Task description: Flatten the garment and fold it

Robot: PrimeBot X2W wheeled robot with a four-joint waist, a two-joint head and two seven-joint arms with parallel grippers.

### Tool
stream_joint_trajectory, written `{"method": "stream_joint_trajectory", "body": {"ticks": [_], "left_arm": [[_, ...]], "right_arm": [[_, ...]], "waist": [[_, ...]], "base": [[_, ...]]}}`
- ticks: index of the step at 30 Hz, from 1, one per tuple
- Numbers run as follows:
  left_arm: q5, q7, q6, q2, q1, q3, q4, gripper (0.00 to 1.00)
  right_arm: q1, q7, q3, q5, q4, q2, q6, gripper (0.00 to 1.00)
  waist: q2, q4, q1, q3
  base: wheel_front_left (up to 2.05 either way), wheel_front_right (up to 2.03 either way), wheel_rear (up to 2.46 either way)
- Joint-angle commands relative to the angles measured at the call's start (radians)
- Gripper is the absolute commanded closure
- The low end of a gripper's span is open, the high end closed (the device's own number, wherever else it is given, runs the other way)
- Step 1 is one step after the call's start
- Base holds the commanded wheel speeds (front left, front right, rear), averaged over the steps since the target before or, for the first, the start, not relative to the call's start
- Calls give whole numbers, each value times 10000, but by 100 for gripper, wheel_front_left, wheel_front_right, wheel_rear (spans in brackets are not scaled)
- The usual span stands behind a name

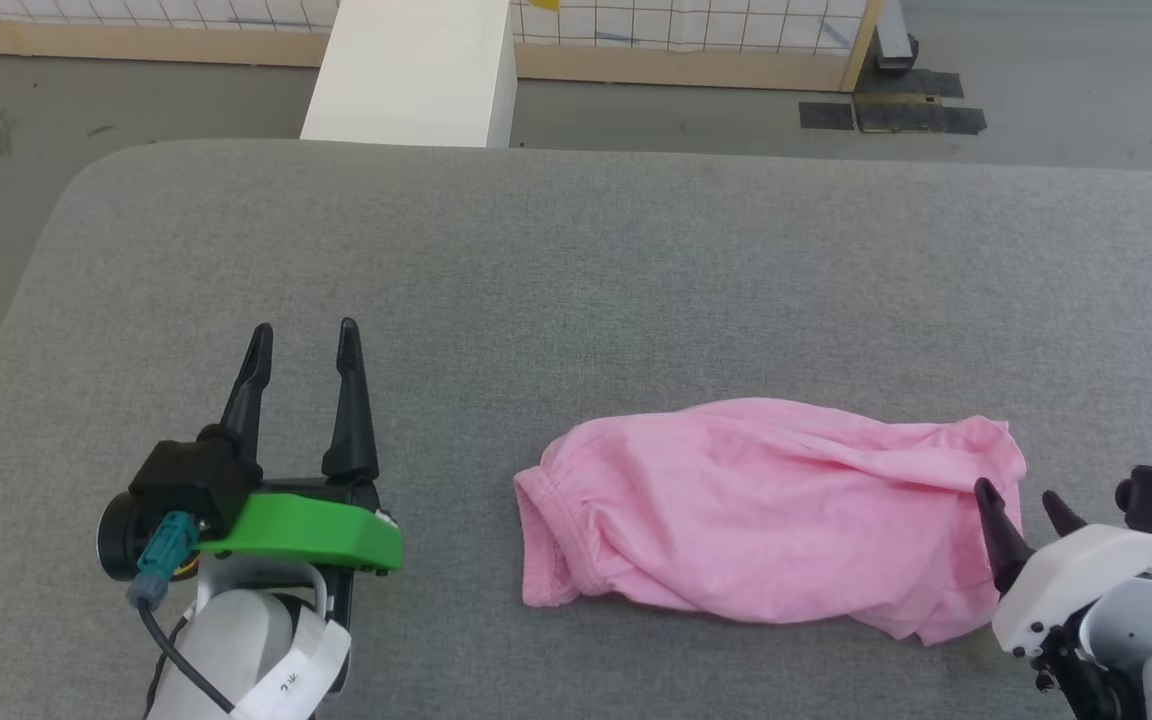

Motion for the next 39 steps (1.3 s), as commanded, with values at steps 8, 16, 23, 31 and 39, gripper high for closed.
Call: {"method": "stream_joint_trajectory", "body": {"ticks": [8,16,23,31,39], "left_arm": [[1081,-42,-1033,-843,-39,993,509,0],[1492,-43,-1650,-1251,24,1420,748,0],[1624,-43,-1902,-1378,73,1640,859,0],[1698,-43,-2030,-1418,144,1700,941,0],[1587,-43,-1985,-1425,342,1627,901,0]], "right_arm": [[-1228,1270,84,130,1821,3,-15,0],[-1582,3007,517,32,2658,3,-15,0],[-1353,3073,1090,1065,2136,3,-15,100],[-1182,2300,-93,182,1479,3,-15,100],[-827,2160,-2199,-1552,412,3,-15,100]], "waist": [[0,-45,0,221],[0,26,0,276],[0,-6,0,235],[0,-65,0,97],[0,-105,0,-8]], "base": [[0,0,0],[0,0,0],[0,0,0],[0,0,0],[0,0,0]]}}
